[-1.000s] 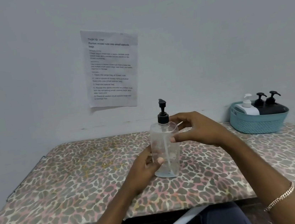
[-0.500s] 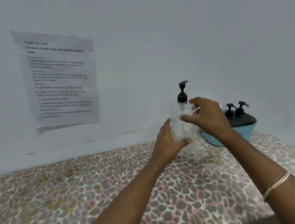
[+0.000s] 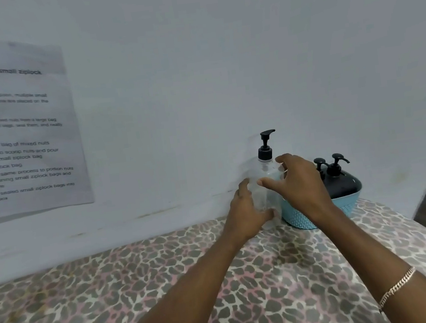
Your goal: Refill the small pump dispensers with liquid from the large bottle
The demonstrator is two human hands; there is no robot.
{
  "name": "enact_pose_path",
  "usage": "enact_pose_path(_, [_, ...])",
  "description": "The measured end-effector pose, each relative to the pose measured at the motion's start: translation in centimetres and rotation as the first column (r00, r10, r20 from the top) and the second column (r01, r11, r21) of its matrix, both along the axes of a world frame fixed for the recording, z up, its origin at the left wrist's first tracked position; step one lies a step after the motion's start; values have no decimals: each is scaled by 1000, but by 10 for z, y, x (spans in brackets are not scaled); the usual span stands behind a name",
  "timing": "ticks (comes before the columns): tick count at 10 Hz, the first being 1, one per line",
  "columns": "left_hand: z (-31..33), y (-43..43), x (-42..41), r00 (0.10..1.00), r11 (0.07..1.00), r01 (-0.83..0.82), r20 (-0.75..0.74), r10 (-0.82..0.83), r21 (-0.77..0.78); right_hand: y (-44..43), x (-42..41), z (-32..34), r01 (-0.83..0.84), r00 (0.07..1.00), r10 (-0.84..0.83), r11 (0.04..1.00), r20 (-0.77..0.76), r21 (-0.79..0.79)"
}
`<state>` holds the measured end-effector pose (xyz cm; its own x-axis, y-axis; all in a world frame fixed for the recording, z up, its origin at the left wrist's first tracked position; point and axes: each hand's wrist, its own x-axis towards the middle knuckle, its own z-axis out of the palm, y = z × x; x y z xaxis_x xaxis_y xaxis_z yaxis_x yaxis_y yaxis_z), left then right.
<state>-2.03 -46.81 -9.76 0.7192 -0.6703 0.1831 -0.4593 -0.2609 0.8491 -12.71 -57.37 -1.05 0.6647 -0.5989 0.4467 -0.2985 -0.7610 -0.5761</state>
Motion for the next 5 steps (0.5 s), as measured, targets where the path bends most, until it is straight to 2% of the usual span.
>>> enact_pose_path(2, [-7, -4, 0, 1000, 1000, 0, 13, 0, -10, -6, -2, -8, 6, 1000, -6, 1000, 18, 9])
enact_pose_path(5, [9, 18, -6, 1000, 999, -1, -19, 2, 46, -1, -9, 2, -23, 999, 25, 999, -36, 44])
